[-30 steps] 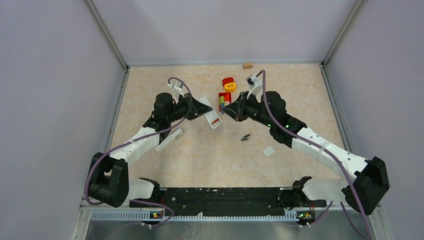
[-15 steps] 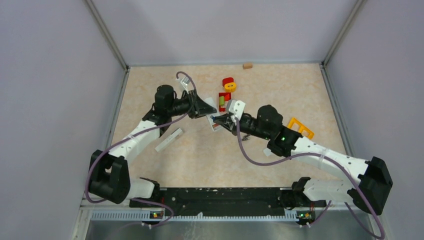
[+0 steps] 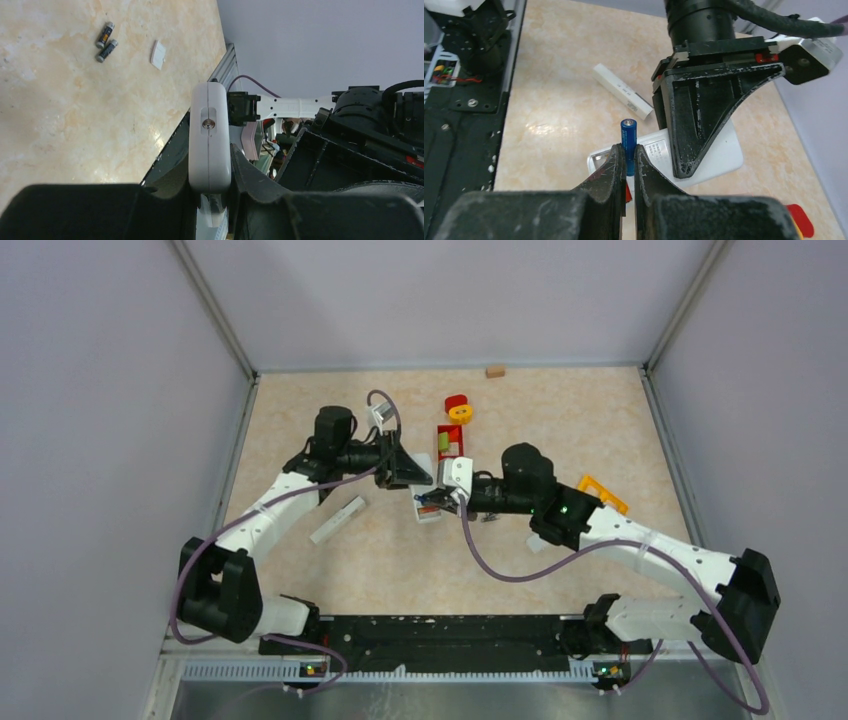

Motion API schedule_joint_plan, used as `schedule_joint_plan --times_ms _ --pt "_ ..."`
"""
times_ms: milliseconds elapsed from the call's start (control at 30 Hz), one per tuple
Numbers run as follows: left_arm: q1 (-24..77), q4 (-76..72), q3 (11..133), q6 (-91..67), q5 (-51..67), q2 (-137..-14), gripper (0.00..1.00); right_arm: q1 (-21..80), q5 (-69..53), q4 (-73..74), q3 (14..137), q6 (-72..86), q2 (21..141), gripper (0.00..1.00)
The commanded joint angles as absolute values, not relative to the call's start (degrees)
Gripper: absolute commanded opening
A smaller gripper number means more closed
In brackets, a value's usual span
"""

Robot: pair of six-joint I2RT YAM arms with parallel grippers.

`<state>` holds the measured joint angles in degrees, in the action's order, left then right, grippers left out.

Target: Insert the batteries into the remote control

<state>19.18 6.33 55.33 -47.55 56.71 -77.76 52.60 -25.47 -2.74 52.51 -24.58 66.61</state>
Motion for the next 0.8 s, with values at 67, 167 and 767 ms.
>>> schedule_joint_plan --times_ms 67,167,767 --pt "18.8 8.6 57.3 -45.2 60.9 -78.0 0.0 53.3 -34.9 3.1 56.4 -25.5 67.2 0.0" --pt "18.8 8.7 57.5 -44.3 61.9 -78.4 0.0 53.3 -37.6 5.4 57.1 -25.6 67.5 0.0" --pt "18.8 8.3 57.2 -42.2 66.6 -78.4 0.0 53.3 -36.3 1.8 55.7 -26.1 69.2 0.0"
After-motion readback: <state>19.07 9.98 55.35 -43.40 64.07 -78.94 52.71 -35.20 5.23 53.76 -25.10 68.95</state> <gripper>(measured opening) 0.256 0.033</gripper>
